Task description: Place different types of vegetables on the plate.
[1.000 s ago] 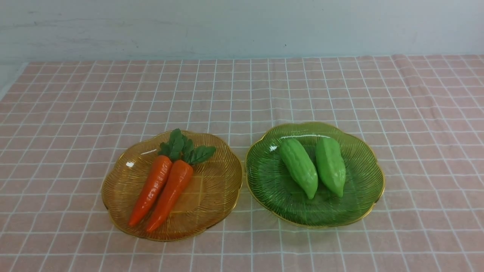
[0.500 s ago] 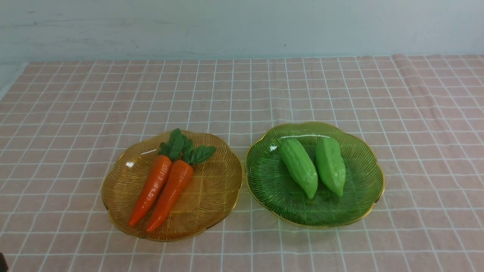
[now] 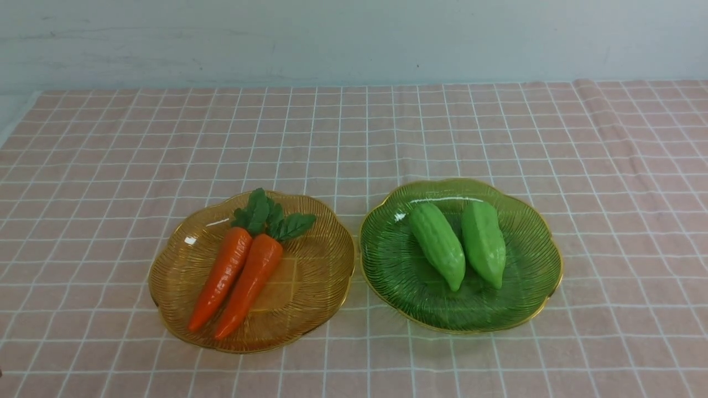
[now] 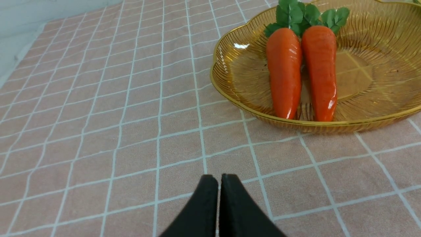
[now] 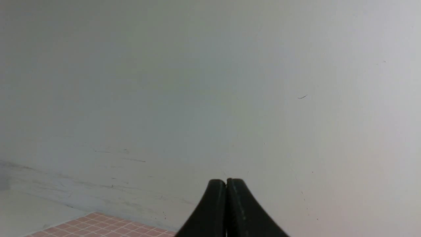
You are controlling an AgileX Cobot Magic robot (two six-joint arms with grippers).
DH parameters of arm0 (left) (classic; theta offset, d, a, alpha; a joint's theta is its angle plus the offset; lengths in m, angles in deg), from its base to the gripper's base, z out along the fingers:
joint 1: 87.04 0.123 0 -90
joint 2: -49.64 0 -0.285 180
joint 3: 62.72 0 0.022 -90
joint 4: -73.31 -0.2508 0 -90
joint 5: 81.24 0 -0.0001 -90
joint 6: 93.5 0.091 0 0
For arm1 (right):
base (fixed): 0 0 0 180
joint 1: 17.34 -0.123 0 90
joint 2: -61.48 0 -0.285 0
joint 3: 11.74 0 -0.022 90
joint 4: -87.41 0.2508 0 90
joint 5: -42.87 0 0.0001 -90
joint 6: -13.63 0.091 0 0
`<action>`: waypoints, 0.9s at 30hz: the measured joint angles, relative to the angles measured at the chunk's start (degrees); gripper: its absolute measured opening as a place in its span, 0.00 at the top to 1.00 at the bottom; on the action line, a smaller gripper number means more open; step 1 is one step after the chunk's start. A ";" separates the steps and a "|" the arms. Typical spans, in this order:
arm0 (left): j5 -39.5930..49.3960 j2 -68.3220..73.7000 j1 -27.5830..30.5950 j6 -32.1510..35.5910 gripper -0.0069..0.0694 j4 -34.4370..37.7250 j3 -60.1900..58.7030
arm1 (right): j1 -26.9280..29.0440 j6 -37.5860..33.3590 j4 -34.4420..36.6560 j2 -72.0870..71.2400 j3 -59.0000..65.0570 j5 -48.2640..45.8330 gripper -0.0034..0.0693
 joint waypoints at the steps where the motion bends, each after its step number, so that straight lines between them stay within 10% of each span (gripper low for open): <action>1: 0.00 0.00 0.00 0.00 0.91 0.00 0.00 | 0.00 0.00 0.00 0.00 0.00 0.00 0.97; 20: -0.06 0.00 0.00 0.00 0.91 0.00 -0.04 | 0.00 -0.31 0.33 0.00 0.00 0.00 0.97; 27: -0.06 0.00 0.00 0.00 0.91 0.00 -0.04 | 0.00 -5.12 10.44 0.00 0.00 -0.67 0.97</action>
